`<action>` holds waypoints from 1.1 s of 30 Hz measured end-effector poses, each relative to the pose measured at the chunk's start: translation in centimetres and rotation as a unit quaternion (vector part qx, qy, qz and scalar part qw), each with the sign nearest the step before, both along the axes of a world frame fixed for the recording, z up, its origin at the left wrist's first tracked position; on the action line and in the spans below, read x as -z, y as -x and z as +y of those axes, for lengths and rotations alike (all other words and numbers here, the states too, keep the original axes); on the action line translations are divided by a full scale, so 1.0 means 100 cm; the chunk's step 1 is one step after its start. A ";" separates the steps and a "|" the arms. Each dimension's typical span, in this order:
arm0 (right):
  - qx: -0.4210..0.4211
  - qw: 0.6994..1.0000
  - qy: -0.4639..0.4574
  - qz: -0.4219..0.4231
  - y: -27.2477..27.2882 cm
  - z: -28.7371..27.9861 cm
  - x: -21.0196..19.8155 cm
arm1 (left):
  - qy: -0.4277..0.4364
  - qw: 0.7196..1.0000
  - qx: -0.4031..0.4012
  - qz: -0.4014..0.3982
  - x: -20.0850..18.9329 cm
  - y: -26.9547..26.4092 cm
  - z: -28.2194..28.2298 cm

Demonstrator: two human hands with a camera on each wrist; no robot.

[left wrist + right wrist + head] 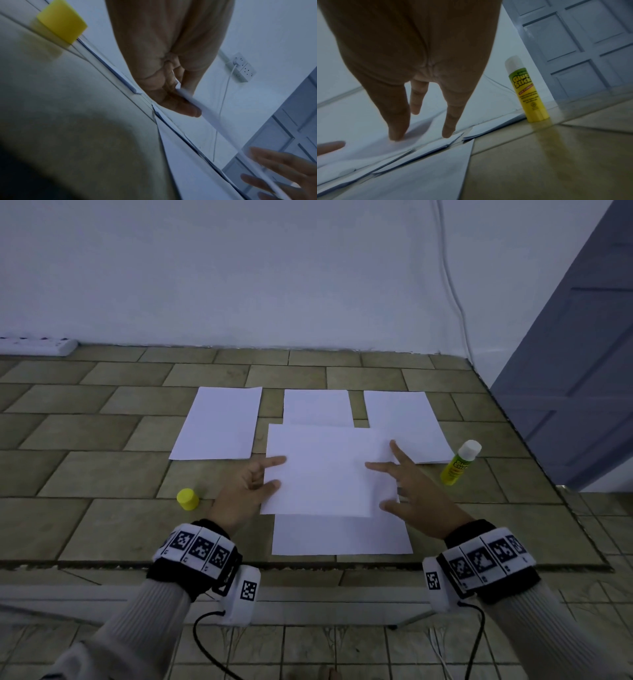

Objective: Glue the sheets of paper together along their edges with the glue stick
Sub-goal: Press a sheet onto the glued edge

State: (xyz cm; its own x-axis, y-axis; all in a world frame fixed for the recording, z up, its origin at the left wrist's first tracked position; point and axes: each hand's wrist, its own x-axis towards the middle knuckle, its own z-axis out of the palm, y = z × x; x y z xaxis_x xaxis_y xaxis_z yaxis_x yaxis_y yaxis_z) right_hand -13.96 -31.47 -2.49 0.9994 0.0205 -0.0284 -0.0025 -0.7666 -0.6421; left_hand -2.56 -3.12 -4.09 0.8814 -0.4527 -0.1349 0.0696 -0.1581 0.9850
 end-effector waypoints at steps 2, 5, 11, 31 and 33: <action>0.021 0.999 -0.048 0.016 0.001 -0.004 -0.001 | 0.008 1.000 0.001 0.004 0.002 0.002 -0.002; 0.075 0.990 -0.117 0.013 0.002 -0.011 -0.003 | 0.024 1.000 0.004 0.020 0.006 0.002 -0.003; 0.123 0.985 -0.120 0.031 0.005 -0.016 -0.007 | -0.020 0.999 0.018 0.019 0.010 0.006 -0.003; 0.105 0.990 0.013 0.095 0.021 -0.001 0.013 | -0.265 0.945 0.051 -0.187 0.017 0.020 -0.002; 0.105 0.990 0.010 0.096 0.021 -0.002 0.013 | -0.267 0.945 0.051 -0.183 0.016 0.020 -0.002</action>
State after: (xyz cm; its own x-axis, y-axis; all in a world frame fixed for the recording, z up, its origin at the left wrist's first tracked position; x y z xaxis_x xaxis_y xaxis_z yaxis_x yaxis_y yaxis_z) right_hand -16.05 -31.70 -3.75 0.9578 -0.1887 -0.2168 -0.2831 -0.7487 -0.5993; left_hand -4.56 -3.29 -5.73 0.8684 -0.4920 -0.0623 -0.3037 -0.6269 0.7175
